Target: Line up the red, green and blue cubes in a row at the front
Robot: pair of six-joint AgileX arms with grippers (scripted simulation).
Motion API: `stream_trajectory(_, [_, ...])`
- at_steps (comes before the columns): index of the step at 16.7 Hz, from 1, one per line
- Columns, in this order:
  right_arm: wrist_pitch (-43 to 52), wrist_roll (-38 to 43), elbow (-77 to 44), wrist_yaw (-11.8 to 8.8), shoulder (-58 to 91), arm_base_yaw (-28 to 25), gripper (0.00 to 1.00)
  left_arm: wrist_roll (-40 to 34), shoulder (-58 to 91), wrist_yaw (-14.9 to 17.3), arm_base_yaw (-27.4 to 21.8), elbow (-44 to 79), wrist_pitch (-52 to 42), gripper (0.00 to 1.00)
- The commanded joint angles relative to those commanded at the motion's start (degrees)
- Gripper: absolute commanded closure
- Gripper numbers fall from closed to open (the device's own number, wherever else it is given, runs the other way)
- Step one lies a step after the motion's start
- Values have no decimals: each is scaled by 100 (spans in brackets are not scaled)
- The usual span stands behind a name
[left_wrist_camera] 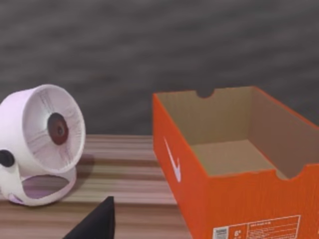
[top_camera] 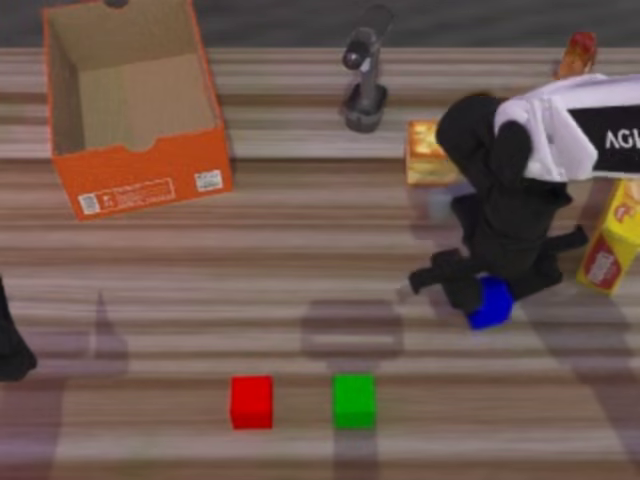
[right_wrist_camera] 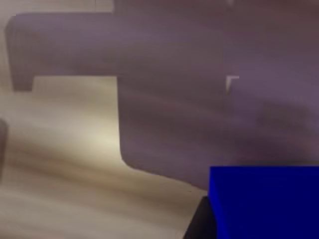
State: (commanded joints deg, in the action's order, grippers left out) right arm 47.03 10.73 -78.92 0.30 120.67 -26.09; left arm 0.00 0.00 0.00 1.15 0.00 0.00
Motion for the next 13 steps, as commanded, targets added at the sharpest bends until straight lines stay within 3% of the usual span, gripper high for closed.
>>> stream_trajectory(5, [1061,-16,-551,-2,-440,-38,100,0,0,0,0,0,0,0])
stream_trajectory(13, [1154,211,-521,-2,-588,-144,100,0,0,0,0,0,0,0])
